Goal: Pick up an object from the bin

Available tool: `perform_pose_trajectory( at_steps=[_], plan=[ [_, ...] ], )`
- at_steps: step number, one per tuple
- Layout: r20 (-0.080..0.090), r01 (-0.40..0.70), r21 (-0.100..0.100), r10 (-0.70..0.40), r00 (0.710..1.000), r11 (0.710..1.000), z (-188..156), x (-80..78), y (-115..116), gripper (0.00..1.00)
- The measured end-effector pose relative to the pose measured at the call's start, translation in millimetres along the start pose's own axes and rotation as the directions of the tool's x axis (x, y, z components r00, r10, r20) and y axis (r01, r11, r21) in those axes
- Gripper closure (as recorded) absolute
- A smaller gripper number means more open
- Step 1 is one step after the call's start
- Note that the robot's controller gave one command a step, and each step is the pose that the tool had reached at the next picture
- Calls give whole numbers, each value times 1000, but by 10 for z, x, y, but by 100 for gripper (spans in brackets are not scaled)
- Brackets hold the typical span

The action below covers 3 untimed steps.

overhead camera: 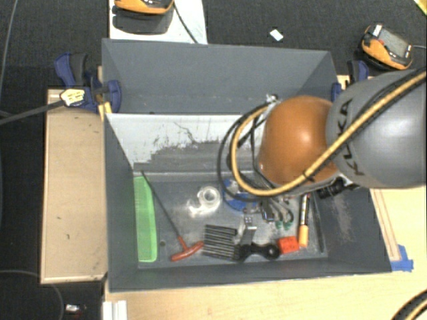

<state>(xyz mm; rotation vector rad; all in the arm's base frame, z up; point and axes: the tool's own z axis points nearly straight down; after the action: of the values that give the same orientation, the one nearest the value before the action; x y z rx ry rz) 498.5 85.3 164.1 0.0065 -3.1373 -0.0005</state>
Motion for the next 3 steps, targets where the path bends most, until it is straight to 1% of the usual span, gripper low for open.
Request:
perform_pose_trajectory(
  at_steps=[1,2,3],
  plan=[
    [6,-4,-1,4,1000,1000,-28,-17,-3,0],
    [12,-1,-2,1,1000,1000,787,91,0,0],
    [26,-3,-4,3,1000,1000,1143,92,17,0]
  ],
)
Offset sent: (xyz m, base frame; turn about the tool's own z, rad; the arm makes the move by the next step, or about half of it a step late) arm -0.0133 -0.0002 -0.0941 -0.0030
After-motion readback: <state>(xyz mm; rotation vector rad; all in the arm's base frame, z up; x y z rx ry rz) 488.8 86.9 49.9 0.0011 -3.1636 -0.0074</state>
